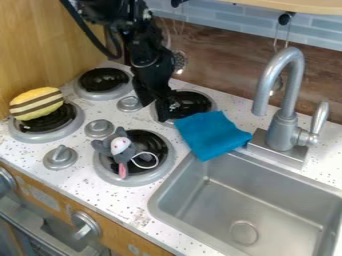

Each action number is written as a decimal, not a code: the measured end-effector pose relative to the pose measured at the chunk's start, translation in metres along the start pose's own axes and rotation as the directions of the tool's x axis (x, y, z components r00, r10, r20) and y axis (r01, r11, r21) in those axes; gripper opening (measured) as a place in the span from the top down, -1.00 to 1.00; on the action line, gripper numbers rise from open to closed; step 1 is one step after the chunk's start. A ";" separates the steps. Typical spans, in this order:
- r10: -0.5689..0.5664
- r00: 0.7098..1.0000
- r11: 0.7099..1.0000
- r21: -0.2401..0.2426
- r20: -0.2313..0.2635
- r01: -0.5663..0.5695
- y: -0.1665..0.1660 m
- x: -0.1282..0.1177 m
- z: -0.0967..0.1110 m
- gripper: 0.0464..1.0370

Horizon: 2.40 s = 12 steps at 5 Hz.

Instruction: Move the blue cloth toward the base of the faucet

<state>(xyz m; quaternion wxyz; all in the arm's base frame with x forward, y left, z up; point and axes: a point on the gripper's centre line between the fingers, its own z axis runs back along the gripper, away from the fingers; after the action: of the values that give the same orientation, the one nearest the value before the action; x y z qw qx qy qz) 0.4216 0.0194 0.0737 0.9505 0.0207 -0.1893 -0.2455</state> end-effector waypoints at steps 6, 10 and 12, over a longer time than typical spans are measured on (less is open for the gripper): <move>-0.171 0.985 0.982 -0.081 -0.002 0.170 -0.065 0.059 -0.040 -0.93; -0.177 0.983 0.980 -0.097 -0.050 0.171 -0.060 0.073 -0.079 -0.93; -0.213 0.977 0.971 -0.111 -0.015 0.210 -0.063 0.106 -0.089 -0.93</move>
<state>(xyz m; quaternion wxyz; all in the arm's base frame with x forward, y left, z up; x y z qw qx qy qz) 0.5111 -0.0907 0.0203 0.9212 -0.0078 -0.1596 -0.3548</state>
